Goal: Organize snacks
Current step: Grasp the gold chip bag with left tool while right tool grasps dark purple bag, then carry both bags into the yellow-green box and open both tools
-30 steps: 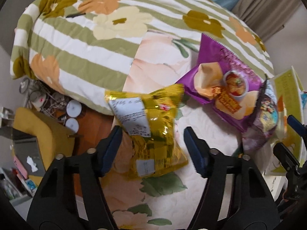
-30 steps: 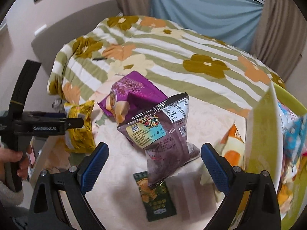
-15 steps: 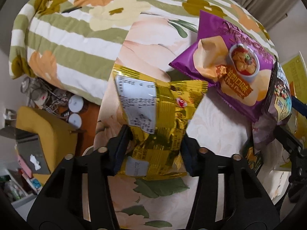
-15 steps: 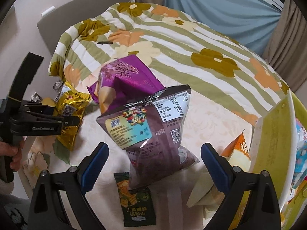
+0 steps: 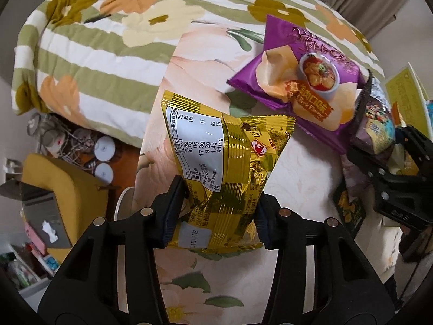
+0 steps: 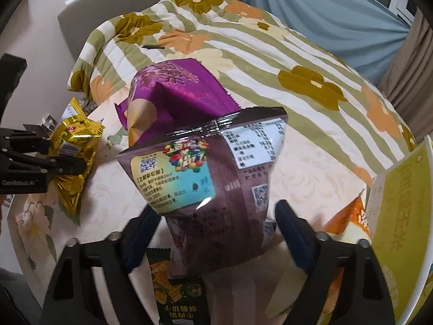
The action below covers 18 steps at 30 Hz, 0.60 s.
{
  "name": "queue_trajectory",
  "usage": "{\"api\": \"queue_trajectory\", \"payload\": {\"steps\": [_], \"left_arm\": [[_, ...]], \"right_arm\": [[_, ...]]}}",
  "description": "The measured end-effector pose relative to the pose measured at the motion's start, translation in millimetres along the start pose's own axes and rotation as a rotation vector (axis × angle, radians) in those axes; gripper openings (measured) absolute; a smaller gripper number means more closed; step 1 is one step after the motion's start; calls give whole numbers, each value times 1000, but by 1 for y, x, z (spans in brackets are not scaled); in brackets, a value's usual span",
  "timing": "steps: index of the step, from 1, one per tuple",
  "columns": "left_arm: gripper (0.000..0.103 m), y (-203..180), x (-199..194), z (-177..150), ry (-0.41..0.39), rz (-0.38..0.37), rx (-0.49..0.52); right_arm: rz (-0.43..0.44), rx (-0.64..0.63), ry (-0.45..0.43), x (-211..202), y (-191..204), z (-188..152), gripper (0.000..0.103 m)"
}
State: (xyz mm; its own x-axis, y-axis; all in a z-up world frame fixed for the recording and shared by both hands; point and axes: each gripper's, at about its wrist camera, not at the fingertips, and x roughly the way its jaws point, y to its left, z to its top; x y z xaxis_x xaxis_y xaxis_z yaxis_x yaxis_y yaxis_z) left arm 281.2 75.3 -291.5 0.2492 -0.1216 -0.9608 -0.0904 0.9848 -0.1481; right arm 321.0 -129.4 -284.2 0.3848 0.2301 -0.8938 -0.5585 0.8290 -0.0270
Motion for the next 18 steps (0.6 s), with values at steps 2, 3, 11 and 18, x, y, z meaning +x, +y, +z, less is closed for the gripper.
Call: {"api": "queue_trajectory", "payload": {"steps": [2,3,11,18], "left_arm": [[44,1,-4,0,-4,-6,10],[44,0,-6,-1,-9,-8,15],[44,-1,-38,-2,-59,-42,48],[44,-9,-80,-1,-131,-70,102]], "right_arm": [[2,3,-7,-1,1,0,62],[-3,6,-10,-1,1,0,59],[-20,90,-72,-31,4,-2,54],[-8,215,-134,-78,11,-4,54]]}}
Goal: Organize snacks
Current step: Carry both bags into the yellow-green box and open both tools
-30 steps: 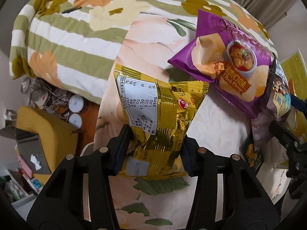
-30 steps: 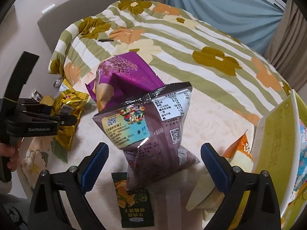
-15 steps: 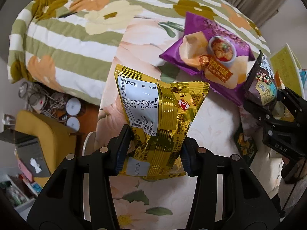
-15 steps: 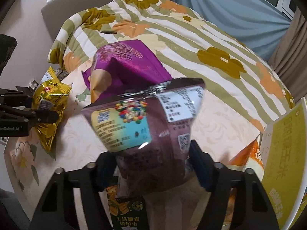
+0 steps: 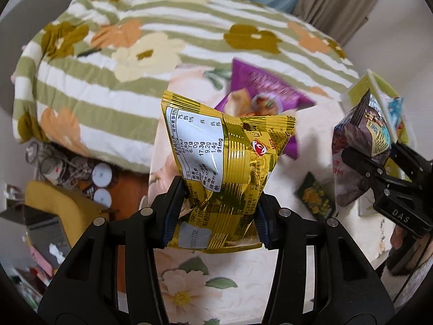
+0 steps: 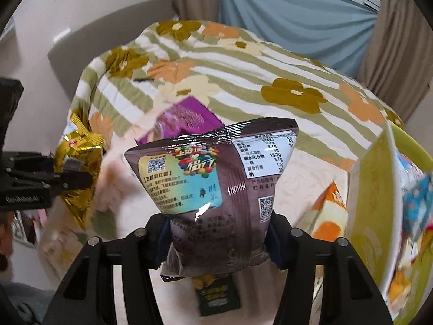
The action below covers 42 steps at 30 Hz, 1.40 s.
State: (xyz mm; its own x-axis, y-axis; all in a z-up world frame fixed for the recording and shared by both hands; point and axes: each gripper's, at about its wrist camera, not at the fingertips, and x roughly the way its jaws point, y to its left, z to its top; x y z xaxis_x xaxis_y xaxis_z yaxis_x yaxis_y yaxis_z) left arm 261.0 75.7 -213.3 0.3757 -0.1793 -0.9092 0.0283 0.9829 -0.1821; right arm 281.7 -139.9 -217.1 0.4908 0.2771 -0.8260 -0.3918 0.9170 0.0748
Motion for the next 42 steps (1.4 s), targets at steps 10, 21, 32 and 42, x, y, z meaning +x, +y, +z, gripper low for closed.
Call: {"api": "queue_trajectory", "payload": {"steps": [10,21,32,42], "left_arm": [[44,-42,-58,18,-114,-135,163],[44,-154,-78,32,-138,-306,325],[44,-292,-52,24,-107,-344,340],[44,-390,1,17,-94,-313,339]], "right_arm": [[-62,242,-118,-87,3,-5,53],[-235,472,-162,-177,-56,-45,53],[-243,512,-171,-219,-154,-94,53],[-199,477,-148,-223,-228,-120,54]]}}
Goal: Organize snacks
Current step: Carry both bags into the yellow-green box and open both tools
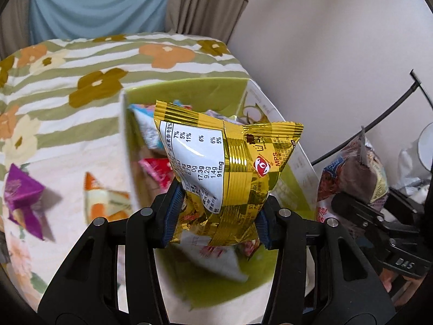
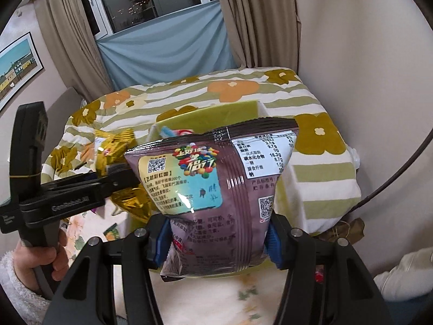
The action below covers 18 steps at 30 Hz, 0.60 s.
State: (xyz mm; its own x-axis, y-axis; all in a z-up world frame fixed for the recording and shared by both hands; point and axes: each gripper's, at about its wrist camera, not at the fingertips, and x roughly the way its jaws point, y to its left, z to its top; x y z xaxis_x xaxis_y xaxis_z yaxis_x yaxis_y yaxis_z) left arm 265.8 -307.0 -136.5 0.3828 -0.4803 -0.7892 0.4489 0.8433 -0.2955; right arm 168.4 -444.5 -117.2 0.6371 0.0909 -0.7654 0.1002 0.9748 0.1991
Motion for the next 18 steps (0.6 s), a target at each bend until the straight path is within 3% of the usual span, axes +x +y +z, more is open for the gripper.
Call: {"api": "queue_trajectory", "payload": {"steps": [5,6,7,9,18], "left_arm": [[50,-8,25,3,18,39,-39],[61,-7,29,3,26,61,-49],[79,-6,30,3,28,76,-58],[97,-2,26,2,1,87,-71],[99,7,-5,-16,-38,195,-78]], "right_arm": [[25,-42,19,10,-14,6,54],[30,-49,23,12,-17,6,54],[35,-55,27,14,-18,7,54],[51,-63,41,18,-21,7,54],[115,-92,84,33,-26,12,54]]}}
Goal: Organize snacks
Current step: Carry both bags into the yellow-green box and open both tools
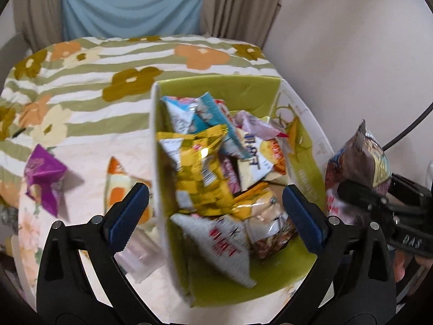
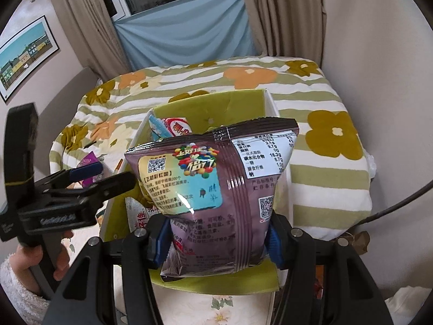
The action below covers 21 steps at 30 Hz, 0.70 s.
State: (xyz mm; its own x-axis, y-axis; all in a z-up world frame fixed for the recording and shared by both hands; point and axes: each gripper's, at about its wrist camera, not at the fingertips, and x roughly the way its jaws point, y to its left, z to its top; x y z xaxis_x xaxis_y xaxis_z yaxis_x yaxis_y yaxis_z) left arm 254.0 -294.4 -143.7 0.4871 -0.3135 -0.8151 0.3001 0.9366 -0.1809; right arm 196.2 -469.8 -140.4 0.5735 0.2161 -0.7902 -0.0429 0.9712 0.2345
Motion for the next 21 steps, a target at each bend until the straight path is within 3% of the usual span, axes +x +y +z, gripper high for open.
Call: {"api": "queue_trajectory", "payload": {"steps": [6,8,10,12,21], "left_arm": [[98,10,-10,-7,1,24,-18],[98,12,-15,-10,-9,43,-15],[98,14,-19,-13,-13,59,-12],[98,14,-22,-17,-15,74,-10],[98,20,-35,-38,-7,81,-20]], "right_arm": [[44,-17,40,16,1,4,55],[46,-25,65,23,3,4,62],[32,-32,67,26,5,2,86],[27,-36,44,24,6,-2,93],[18,-43,-33,10,6,-13,93]]}}
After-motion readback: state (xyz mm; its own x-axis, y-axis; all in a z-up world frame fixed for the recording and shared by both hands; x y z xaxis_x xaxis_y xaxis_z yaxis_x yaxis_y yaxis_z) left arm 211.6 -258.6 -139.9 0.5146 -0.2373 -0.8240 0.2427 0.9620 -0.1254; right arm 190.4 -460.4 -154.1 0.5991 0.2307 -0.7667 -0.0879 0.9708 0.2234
